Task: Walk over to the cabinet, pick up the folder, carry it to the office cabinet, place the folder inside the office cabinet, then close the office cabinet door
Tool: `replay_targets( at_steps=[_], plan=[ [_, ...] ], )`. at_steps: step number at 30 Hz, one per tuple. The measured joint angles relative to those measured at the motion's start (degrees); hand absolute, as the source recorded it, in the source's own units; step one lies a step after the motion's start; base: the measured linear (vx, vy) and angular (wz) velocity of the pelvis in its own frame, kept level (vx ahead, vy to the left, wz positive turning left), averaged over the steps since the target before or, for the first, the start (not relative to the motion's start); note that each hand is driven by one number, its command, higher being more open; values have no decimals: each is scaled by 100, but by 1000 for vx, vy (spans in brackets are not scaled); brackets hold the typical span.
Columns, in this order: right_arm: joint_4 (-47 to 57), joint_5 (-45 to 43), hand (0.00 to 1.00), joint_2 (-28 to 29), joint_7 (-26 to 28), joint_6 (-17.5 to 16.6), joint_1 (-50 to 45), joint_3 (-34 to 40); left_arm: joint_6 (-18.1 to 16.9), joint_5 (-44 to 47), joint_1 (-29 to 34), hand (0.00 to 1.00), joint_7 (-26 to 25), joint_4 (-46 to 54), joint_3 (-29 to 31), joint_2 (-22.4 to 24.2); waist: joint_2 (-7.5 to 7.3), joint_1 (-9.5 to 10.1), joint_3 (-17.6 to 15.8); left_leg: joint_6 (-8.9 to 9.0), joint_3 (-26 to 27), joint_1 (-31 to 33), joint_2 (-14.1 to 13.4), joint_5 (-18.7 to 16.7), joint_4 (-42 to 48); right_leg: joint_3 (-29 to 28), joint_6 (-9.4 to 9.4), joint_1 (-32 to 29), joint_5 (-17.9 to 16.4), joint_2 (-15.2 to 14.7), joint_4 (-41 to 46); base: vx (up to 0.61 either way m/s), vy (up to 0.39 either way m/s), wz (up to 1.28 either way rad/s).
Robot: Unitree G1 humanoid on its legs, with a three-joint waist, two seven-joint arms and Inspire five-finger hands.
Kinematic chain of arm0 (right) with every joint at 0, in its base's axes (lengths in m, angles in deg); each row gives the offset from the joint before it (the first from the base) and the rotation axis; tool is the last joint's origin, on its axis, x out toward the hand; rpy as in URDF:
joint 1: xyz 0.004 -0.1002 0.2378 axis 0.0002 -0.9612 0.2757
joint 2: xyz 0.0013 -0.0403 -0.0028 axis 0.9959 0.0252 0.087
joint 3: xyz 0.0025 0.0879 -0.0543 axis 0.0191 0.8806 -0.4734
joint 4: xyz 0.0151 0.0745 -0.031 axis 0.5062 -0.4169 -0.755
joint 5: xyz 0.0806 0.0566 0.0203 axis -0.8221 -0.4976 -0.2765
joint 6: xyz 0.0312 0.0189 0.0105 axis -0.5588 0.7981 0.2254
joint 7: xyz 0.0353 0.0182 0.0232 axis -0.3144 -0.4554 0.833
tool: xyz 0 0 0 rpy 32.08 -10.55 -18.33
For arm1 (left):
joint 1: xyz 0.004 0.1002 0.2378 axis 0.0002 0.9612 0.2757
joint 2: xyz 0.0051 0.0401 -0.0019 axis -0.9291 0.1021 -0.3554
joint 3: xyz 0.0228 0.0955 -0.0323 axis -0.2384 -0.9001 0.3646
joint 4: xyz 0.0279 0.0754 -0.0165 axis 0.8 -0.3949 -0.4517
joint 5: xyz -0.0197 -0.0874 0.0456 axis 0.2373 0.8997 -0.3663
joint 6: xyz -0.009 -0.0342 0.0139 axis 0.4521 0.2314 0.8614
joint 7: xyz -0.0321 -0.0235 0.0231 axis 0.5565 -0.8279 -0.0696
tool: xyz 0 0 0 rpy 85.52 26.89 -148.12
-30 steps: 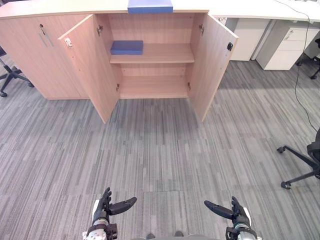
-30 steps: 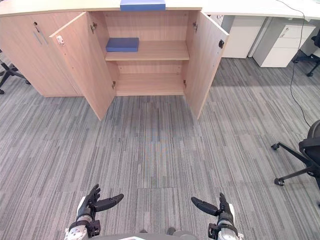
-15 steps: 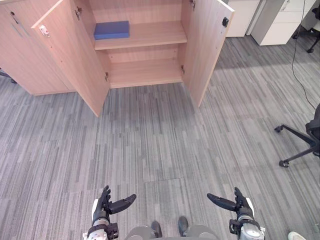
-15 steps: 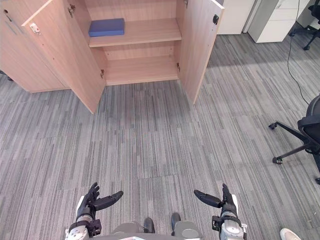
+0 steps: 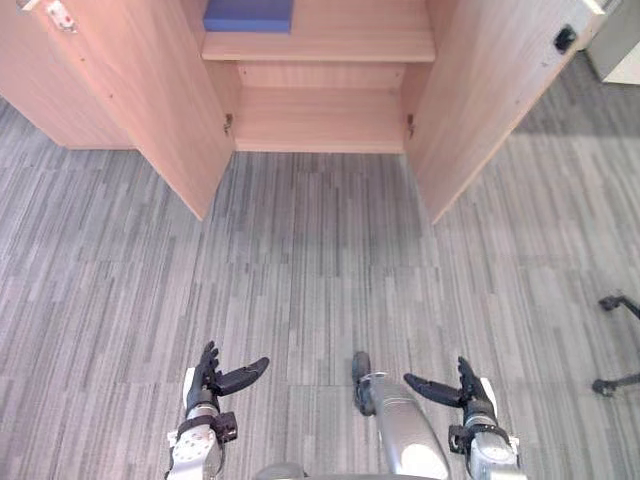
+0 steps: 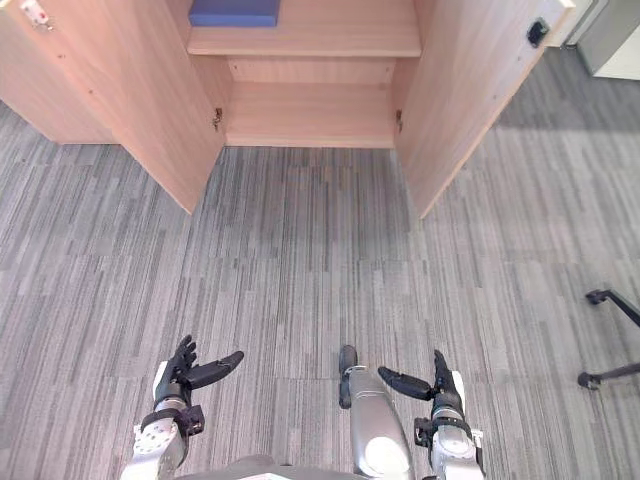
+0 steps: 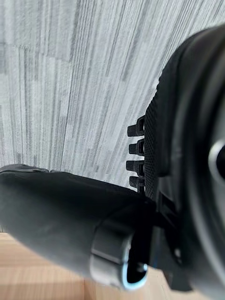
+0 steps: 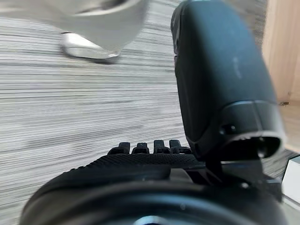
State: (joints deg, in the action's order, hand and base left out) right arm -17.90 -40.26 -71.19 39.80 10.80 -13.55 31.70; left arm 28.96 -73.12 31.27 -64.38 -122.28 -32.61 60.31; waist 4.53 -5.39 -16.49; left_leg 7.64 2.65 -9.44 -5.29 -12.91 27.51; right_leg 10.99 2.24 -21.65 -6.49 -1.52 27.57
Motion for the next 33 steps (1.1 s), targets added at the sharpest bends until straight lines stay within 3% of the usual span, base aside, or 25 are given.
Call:
replay_targets(
  at_steps=[1,2,3,5,7,8,9,10,11,12,13,15,17,18,19,20,21,22,24,26,27,28,29,31,33],
  plan=[
    [12,0,100,2,-2,-2,-7,-87,-12,1,62,100,11,20,1,55,-41,21,-49,126,46,552,-186,678,1524,0,58,585,-142,66,-316,625,-208,9],
    [17,-2,100,25,-6,-2,1,-129,-20,2,73,100,27,26,4,57,-53,69,-72,76,168,822,-332,609,2218,-12,91,864,-170,147,-482,716,-217,-11],
    [162,-7,100,134,-38,-7,-6,-189,-22,4,59,100,41,69,34,57,-94,216,-122,-198,557,1416,-635,256,3374,-127,177,1551,-226,287,-932,554,-153,-25],
    [365,-31,100,237,-57,-55,6,-221,-38,5,39,100,52,118,25,67,-230,377,-174,-509,1007,2130,-756,-42,3451,-295,197,2195,-251,306,-1507,504,-91,-37],
    [363,-58,100,242,-58,-102,143,-218,-38,3,35,100,87,116,26,69,-306,471,-206,-596,1237,2724,-620,-183,2464,-498,153,2653,-283,244,-1948,491,-15,-46],
    [324,-59,100,219,-67,-105,208,-211,-35,0,64,100,95,111,25,74,-336,505,-214,-571,1202,2915,-450,-156,1582,-596,89,2844,-330,188,-2095,529,63,-54],
    [170,-57,100,194,-68,-120,293,-161,-27,0,93,100,95,69,27,84,-346,570,-221,-494,1102,3015,-232,110,187,-741,16,3093,-394,89,-2252,683,137,-76],
    [-79,-58,100,195,-85,-117,391,-30,-9,-2,136,100,93,61,27,97,-317,634,-203,-459,930,3026,-127,719,-1131,-913,-58,3348,-468,35,-2412,592,168,-79],
    [-197,-57,100,196,-106,-106,429,7,-6,-4,151,100,86,59,33,94,-317,674,-200,-417,871,3051,-115,1096,-1356,-1006,-103,3475,-506,7,-2485,635,249,-89],
    [-345,-55,100,192,-144,-74,440,12,-4,-4,164,100,61,43,48,90,-315,730,-165,-620,867,2969,-64,1856,-1384,-1158,-158,3617,-539,-42,-2514,627,281,-47],
    [-395,-53,100,244,-156,-53,412,13,4,-9,43,100,34,8,53,46,-450,666,-106,-942,893,2966,111,1769,-1324,-1185,-189,3529,-517,-275,-2332,630,289,-26],
    [-435,-53,100,258,-111,-44,305,82,5,-40,-39,100,31,29,46,98,-533,568,-61,-1139,954,2845,327,1295,-961,-1364,-282,3405,-478,-485,-1567,725,341,11],
    [-505,-53,100,343,-101,-38,182,181,3,-110,24,100,38,37,41,102,-629,562,13,-1188,1079,2385,484,757,-773,-1435,-691,3061,-297,-634,-68,536,231,-9],
    [-504,-53,100,380,-87,-38,119,179,5,-119,34,100,39,38,37,62,-661,499,32,-1224,1082,2023,565,507,-820,-1459,-1313,2615,177,-727,1187,444,162,-4],
    [-508,-52,100,397,-70,-38,111,168,5,-119,30,100,39,37,36,28,-678,474,38,-1252,1071,1850,605,404,-867,-1451,-1385,2360,269,-776,1827,639,202,-2],
    [-522,-53,100,410,-55,-34,120,153,22,-121,36,100,29,25,32,-12,-674,431,35,-1264,1081,1445,649,244,-1016,-1304,-1082,1862,-27,-870,2817,611,134,-12],
    [-529,-48,100,410,-53,-30,119,64,23,-120,76,100,7,25,19,-28,-637,396,32,-1255,1100,942,642,140,-1287,-1010,-732,1437,-386,-920,3219,494,75,-15],
    [-529,-44,100,412,-52,-30,114,-4,21,-121,90,100,-10,26,19,-50,-623,367,35,-1233,1099,708,625,112,-1450,-834,-645,1258,-527,-919,3217,499,28,-8],
    [-537,-4,100,411,-23,-31,120,-173,18,-118,35,100,-4,-145,6,-164,-543,258,15,-1203,1066,132,455,97,-1763,-260,-428,719,-916,-717,2329,439,-36,16],
    [-542,-9,100,411,-4,-31,116,-195,20,-117,-27,100,-3,-211,-19,-193,-515,203,38,-1140,1027,-49,295,67,-1760,-27,-403,385,-778,-443,739,483,-127,33],
    [-539,-5,100,389,-15,-34,44,-195,16,-115,24,100,-2,-181,-26,-251,-623,174,126,-810,947,-226,294,-122,-1724,-91,-328,412,138,-208,-977,625,-191,48],
    [-552,-5,100,377,-27,-36,-81,-192,14,-117,75,100,13,-198,-32,-265,-725,148,187,-521,855,-388,323,-314,-1660,-247,-31,418,1293,-198,-1223,645,-208,41],
    [-635,-4,100,266,-29,-28,-35,-168,24,-121,-19,100,15,-375,-19,-127,-558,187,168,-452,812,-490,146,-411,-1584,-167,35,408,1051,-102,-901,542,-162,16],
    [-639,-4,100,241,-34,19,-42,-133,50,-167,20,100,49,-386,-27,24,-451,224,250,-346,733,-93,-102,-331,-434,-104,42,486,475,-22,-630,501,-203,11],
    [-452,-37,100,247,-36,57,-213,-104,50,-202,35,100,70,-302,-14,250,-312,259,199,-249,668,861,-706,48,2001,87,146,1174,223,166,-902,454,-212,29]
  ],
)
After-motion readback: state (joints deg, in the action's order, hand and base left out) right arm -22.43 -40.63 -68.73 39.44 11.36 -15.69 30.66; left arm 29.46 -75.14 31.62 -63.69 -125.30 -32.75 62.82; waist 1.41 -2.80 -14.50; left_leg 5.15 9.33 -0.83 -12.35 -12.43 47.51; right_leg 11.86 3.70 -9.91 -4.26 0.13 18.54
